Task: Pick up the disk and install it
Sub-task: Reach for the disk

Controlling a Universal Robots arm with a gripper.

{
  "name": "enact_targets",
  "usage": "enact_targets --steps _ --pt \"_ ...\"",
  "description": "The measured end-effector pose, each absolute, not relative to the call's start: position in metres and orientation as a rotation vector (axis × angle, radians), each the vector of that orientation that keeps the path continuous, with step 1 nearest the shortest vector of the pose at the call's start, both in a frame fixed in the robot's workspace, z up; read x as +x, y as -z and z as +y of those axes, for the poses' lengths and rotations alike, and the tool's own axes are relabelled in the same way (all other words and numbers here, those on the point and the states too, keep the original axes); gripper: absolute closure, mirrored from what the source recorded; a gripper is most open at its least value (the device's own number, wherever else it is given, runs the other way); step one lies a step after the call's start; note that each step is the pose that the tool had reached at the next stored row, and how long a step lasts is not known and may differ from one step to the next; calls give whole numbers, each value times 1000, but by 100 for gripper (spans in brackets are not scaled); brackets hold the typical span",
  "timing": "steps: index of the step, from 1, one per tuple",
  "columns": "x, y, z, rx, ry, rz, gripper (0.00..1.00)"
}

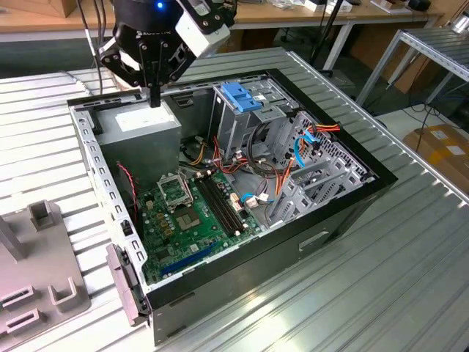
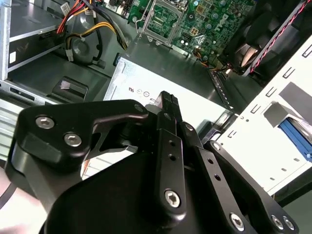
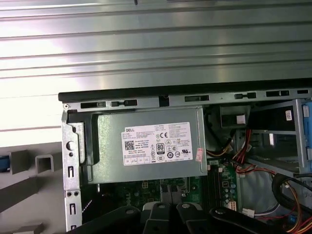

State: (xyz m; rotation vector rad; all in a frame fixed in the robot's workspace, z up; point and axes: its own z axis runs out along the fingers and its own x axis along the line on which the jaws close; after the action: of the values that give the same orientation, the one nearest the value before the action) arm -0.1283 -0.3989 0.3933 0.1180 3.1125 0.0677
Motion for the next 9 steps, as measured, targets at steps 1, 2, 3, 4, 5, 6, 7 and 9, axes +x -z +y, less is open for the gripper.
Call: enact_targets --steps 1,2,3,4,5,6,7,9 --pt "-129 -393 -399 118 -68 3112 89" --pt "-131 -393 -399 118 -68 3112 89" --pt "-132 -393 -399 118 -68 3112 89" --pt "-133 -393 -399 118 -68 3113 89" --pt "-134 -393 -399 118 -68 3112 89" --pt "-135 -393 -399 118 -68 3112 89" --pt "-136 -393 -399 118 -68 3112 89" --pt "-138 -393 -399 118 -68 3113 89"
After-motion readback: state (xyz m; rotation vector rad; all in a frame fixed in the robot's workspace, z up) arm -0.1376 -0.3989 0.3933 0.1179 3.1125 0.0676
